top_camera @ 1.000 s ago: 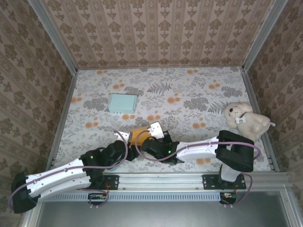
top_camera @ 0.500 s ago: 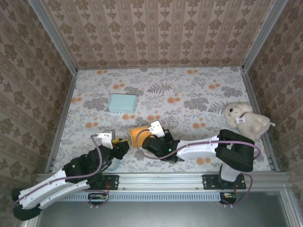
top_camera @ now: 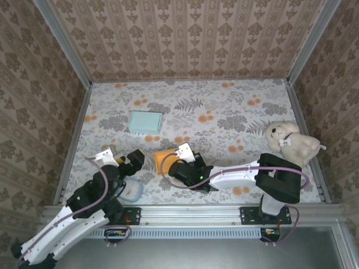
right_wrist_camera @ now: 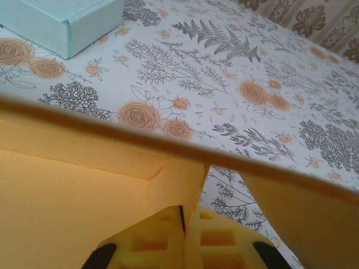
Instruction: Fold the paper box
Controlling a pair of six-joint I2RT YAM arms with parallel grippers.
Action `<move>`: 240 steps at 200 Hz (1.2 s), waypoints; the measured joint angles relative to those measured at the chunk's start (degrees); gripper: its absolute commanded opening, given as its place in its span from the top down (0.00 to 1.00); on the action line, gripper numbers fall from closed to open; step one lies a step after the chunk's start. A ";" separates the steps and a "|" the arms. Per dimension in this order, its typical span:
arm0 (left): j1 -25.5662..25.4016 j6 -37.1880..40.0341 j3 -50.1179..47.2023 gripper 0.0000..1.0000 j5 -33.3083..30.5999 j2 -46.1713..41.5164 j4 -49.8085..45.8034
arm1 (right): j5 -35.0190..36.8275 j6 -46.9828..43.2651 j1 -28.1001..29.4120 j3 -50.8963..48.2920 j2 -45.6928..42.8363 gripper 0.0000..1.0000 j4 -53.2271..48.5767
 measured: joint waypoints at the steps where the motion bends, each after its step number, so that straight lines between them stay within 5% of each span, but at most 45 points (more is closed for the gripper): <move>1: 0.13 -0.13 0.00 0.00 0.09 0.11 0.07 | -0.02 0.00 0.02 -0.02 0.00 0.96 0.00; 98: 18.10 -17.81 3.67 0.01 26.47 34.01 12.59 | -0.46 -0.15 -0.04 -0.24 0.00 0.96 1.07; 150: 18.40 -20.74 3.85 0.09 34.84 42.42 19.23 | -1.11 -0.15 -0.04 -0.24 -0.02 0.96 1.09; 240: 15.28 -21.29 3.80 0.22 34.38 41.11 20.90 | -1.38 -0.11 0.28 -0.24 -0.52 0.96 1.03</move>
